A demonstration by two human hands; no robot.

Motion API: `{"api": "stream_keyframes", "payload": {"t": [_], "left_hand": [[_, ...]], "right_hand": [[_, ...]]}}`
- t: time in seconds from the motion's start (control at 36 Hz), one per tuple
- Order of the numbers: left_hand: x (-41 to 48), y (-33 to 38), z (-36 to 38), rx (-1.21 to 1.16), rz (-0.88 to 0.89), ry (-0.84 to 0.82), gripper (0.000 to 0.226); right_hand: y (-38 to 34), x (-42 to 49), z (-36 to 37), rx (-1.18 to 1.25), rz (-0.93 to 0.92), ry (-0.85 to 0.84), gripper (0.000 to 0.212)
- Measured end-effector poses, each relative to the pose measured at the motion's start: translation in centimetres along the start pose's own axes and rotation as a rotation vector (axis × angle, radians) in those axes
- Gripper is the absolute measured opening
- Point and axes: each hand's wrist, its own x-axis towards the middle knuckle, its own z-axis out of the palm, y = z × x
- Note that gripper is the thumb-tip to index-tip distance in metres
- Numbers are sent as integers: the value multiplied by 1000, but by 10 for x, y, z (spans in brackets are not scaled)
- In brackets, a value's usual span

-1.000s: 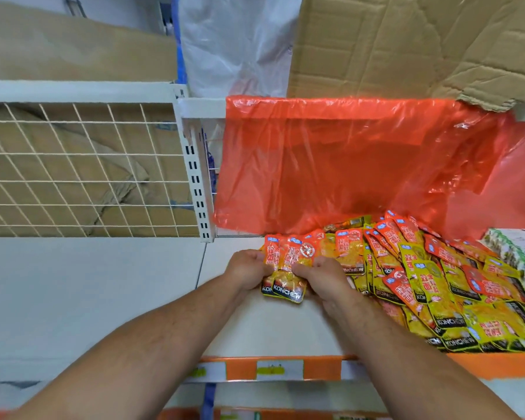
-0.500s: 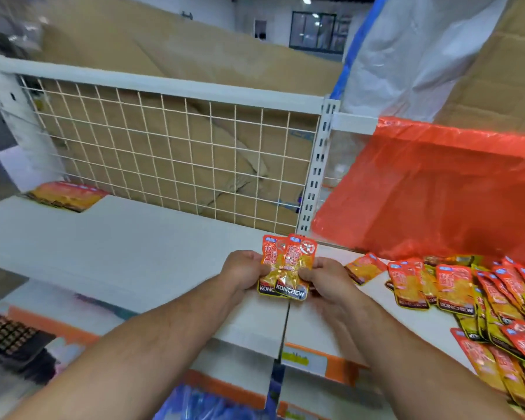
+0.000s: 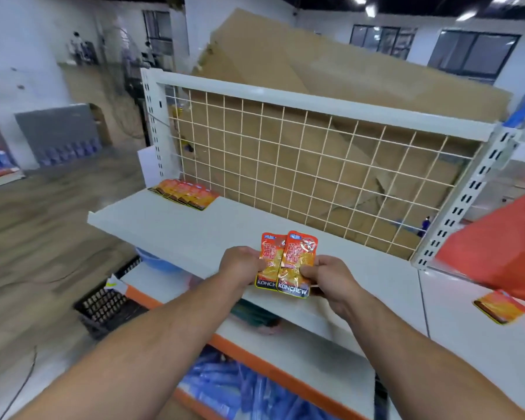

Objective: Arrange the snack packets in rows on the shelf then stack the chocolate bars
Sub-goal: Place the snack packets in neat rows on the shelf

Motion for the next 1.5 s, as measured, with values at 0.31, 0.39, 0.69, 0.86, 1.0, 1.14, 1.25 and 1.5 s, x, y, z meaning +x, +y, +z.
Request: {"api": "stream_keyframes", "payload": {"t": [0.31,0.39,0.69,0.86,1.0,1.14,1.25,1.5], "left_hand": [[45,-8,-72,-26,3,111,12],[62,-6,-82,-17,3,130,14],[142,22,-111,57,28,240,13],[180,33,-118,121,36,260,15],[210,36,-119,201,20,241,19],[246,39,-126,272,34,193,19],[273,40,-133,367,45,152,17],[333,50,-148,703,170,95,19]], "right_hand": [[-30,39,73,-39,-23,-91,11],[-36,59,83,-43,-28,-105,10],[-65,153,116,-7,-40,-172,6],[-74,193,126,0,-48,-195,9],[-73,214,131,-3,-23,-180,12],[-75,232,140,24,6,-122,5],[-78,243,149,27,36,-59,13],[-87,260,175,66,59,48,11]]}}
